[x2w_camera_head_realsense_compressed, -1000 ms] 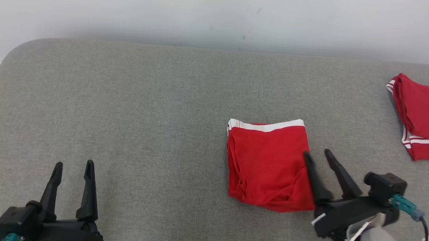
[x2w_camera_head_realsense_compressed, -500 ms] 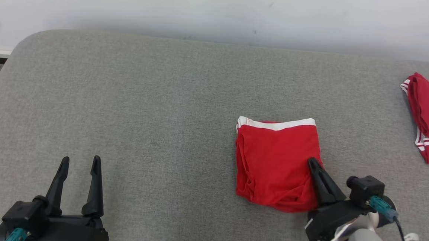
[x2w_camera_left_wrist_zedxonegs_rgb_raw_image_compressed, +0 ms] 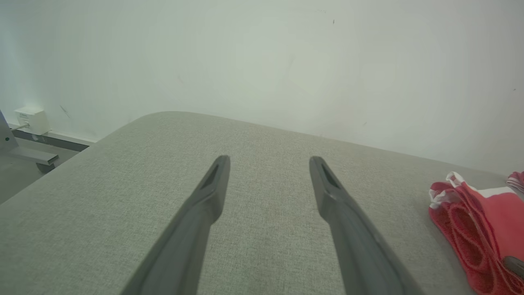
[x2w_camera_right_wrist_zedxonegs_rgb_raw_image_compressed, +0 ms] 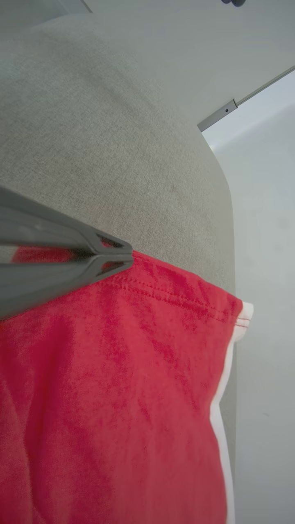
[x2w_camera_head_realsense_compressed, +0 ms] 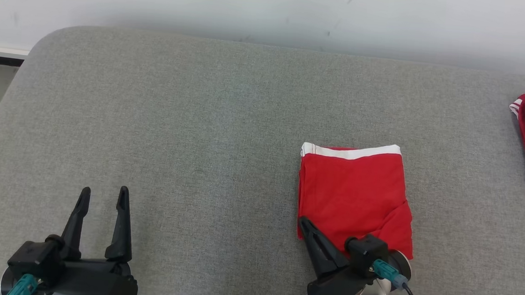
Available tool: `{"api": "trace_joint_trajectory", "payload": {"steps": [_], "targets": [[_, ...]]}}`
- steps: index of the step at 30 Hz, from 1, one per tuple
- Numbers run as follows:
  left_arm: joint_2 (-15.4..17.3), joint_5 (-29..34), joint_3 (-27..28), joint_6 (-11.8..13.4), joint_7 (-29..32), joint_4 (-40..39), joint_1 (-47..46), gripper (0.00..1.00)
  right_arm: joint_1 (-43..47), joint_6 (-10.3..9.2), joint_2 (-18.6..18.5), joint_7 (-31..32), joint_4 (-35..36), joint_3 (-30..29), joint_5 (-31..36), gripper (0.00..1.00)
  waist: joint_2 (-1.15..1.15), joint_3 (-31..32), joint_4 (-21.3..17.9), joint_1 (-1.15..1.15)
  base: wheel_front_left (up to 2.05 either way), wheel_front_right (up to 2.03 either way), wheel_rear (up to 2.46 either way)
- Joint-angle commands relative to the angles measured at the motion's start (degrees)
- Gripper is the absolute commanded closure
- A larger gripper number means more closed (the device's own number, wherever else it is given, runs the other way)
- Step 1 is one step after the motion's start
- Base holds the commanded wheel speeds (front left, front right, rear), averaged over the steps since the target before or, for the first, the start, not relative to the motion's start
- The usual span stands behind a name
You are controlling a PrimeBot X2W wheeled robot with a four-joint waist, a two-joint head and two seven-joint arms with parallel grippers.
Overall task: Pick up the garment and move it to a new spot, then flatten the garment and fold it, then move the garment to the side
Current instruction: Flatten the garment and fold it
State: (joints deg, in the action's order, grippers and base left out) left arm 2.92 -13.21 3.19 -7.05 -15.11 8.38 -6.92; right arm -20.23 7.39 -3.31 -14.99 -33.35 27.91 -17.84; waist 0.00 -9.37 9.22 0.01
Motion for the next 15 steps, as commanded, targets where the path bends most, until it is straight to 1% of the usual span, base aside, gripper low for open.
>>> {"api": "trace_joint_trajectory", "payload": {"steps": [1, 4, 7, 11, 15], "targets": [[0.0, -0.3, -0.3, 0.3, 0.0, 0.1, -0.6, 0.00, 0.2, 0.14, 0.2, -0.2, -0.1, 0.8, -0.3, 1.00, 0.00, 0.1, 0.0, -0.01, 0.00, 0.00, 0.00], [0.0, -0.4, -0.7, 0.5, 0.0, 0.1, -0.7, 0.00, -0.4, 0.14, 0.4, -0.2, 0.6, 1.3, -0.8, 1.00, 0.00, 0.3, -0.3, -0.01, 0.00, 0.00, 0.00], [0.0, -0.2, -0.5, 0.7, 0.0, 0.0, -0.5, 0.00, -0.5, 0.14, 0.4, -0.2, 2.6, 0.1, -0.6, 1.00, 0.00, 0.6, -1.2, -0.01, 0.00, 0.00, 0.00], [0.0, 0.4, 0.2, 0.5, 0.0, 0.3, -0.2, 0.00, 0.4, 0.14, 0.4, -0.2, 6.5, -3.4, 0.8, 1.00, 0.00, 1.4, -3.1, -0.01, 0.00, 0.00, 0.00], [0.0, 1.2, 0.8, 0.1, 0.0, 0.5, 0.0, 0.00, 2.3, 0.14, -1.0, -0.2, 10.5, -7.6, 2.2, 1.00, 0.00, 2.3, -5.4, -0.01, 0.00, 0.00, 0.00]]}}
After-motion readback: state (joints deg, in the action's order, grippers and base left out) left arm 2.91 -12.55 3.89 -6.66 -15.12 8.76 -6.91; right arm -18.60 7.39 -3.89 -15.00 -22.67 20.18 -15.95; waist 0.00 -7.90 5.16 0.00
